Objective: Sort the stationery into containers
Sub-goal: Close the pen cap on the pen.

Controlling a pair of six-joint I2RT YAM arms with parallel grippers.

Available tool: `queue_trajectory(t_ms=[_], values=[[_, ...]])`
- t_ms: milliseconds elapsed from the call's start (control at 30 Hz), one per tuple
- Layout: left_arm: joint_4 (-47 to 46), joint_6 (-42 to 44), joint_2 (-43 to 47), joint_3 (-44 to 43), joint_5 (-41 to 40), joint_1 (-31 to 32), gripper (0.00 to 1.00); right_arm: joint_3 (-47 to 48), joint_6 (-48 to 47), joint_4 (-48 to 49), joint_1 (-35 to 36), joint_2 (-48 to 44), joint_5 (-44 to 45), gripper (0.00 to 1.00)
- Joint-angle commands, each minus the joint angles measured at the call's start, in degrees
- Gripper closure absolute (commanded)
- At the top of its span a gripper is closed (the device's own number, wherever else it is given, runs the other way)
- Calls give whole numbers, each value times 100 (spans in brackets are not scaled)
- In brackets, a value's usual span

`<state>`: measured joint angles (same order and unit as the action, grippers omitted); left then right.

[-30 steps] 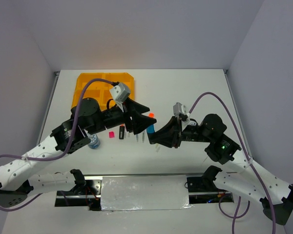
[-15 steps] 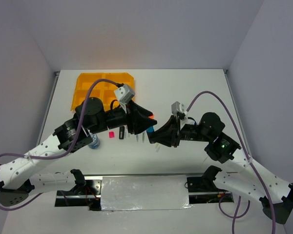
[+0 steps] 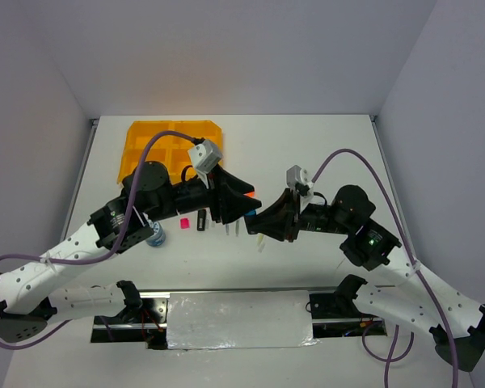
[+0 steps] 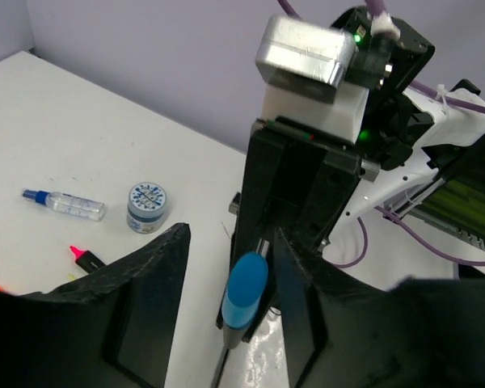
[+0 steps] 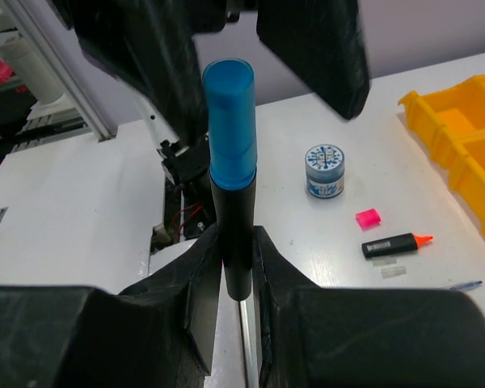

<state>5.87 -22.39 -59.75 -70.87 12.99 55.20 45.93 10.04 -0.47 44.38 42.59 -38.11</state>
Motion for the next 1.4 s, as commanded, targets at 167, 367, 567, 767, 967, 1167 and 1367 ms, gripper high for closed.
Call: queue_trajectory(t_ms=[167,367,567,767,967,1167,1367], values=[[-182,121,183,56,371,8,35,443,42,302,18,39,146,100],[-270,121,226,170,344,8,44,434,77,372,18,91,41,100],[-376,156,262,258,441,8,54,417,120,424,18,145,-39,100],[-481,156,227,425,756,8,70,425,410,794,18,-13,101,100],[-754,51,367,706,731,8,94,697,613,1075,9,-93,5,100],[-719,77,446,662,775,8,64,751,516,917,9,57,-74,100],[-394,217,446,302,432,8,24,584,499,935,9,83,-118,100]])
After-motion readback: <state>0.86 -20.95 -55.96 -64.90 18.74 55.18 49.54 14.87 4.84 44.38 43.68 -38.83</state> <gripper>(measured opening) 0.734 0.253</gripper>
